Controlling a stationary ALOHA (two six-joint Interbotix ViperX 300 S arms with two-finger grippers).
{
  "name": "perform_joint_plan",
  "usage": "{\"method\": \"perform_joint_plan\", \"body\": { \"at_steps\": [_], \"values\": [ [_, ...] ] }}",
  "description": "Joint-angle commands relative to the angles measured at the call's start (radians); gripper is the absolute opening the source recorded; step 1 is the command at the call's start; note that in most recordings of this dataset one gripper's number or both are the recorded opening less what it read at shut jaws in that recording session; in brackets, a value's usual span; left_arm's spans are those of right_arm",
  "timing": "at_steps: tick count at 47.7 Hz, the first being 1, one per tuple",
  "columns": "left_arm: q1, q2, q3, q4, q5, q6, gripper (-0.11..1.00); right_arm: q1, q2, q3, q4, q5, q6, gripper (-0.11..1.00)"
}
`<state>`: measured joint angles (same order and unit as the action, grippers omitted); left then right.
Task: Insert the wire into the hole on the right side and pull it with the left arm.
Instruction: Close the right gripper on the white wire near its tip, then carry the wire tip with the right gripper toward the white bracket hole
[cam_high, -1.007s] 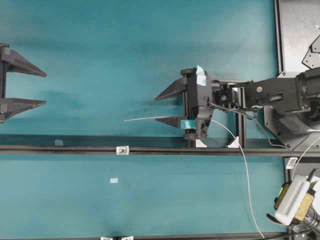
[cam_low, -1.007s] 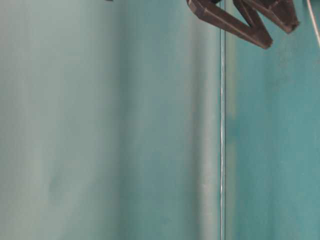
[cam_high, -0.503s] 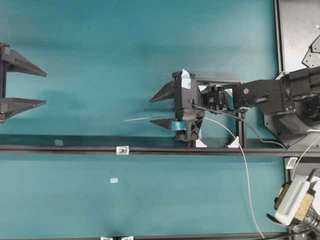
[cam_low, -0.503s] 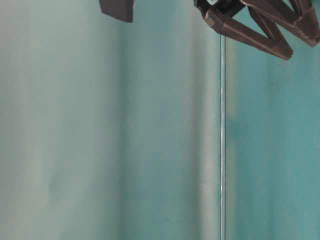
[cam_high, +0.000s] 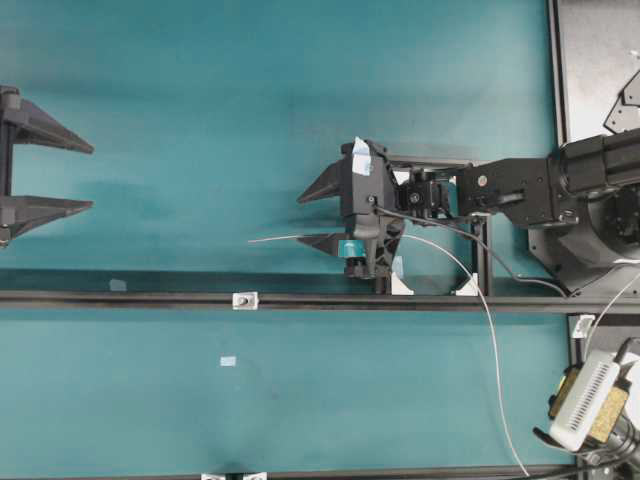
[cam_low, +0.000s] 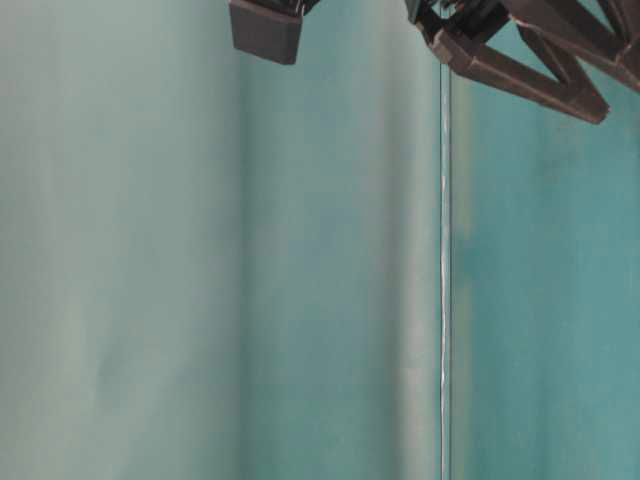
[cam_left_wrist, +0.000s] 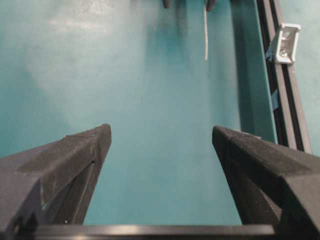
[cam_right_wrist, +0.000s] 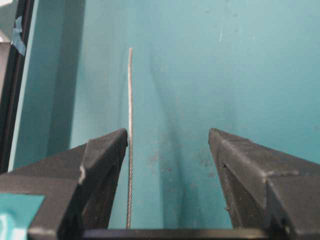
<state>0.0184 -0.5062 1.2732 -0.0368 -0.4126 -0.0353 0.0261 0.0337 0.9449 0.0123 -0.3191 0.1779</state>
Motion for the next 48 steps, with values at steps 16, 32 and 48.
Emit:
{"method": "perform_joint_plan", "body": {
  "at_steps": [16,32,48],
  "values": [
    [0.005,-0.002,-0.015,-0.003,-0.005,-0.002,0.68,0.0,-0.009,-0.018,0.002,-0.005,0.002,0.67],
    [0.005,-0.002,-0.015,-0.003,-0.005,-0.002,0.68,0.0,-0.009,-0.014,0.0,-0.005,-0.002,0.01],
    [0.006,-0.002,-0.015,-0.003,-0.003,-0.003,0.67,0.0,-0.011,-0.02,0.002,-0.006,-0.002,0.01]
  ]
}}
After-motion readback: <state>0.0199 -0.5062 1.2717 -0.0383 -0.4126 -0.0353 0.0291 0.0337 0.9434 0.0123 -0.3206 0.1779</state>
